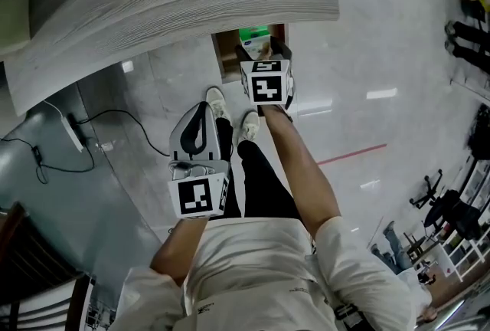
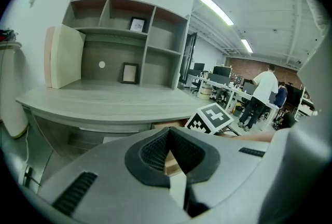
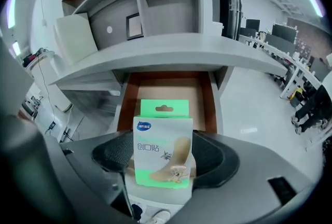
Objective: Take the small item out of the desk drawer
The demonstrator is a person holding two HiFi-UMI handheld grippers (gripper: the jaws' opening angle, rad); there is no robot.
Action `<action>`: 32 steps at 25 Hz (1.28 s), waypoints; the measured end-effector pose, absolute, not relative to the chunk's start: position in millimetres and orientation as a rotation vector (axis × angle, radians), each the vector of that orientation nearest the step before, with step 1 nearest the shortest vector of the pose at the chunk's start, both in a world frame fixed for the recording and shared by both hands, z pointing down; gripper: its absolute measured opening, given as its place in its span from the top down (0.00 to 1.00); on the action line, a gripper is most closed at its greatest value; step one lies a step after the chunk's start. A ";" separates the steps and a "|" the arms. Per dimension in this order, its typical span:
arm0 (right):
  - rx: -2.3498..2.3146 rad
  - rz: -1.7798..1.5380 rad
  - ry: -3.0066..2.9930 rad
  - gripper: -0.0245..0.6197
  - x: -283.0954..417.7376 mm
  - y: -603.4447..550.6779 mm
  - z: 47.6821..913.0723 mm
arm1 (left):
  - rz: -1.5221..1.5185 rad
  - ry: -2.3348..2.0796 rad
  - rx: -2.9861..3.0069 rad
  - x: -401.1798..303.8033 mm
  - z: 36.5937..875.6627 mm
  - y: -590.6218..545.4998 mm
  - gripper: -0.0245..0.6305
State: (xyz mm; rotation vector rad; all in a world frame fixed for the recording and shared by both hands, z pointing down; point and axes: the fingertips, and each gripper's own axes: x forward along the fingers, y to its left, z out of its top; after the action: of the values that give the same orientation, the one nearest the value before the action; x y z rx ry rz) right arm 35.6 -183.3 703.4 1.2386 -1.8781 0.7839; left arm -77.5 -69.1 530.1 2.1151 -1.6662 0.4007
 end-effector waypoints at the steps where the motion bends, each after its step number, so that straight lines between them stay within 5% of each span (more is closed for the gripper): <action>1: 1.237 0.785 -1.887 0.38 35.3 -182.3 697.1 | 0.398 -1.673 2.117 -77.3 526.0 -68.8 0.94; 32: 1.316 0.663 -2.206 0.38 36.0 -148.3 508.1 | 0.297 -1.776 2.214 -64.3 416.9 -66.3 0.94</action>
State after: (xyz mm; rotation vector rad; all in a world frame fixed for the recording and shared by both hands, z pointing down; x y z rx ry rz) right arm 36.0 -148.3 508.1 1.3160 -2.2063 0.6631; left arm -64.3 -66.3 416.9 2.2136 -1.7759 0.2970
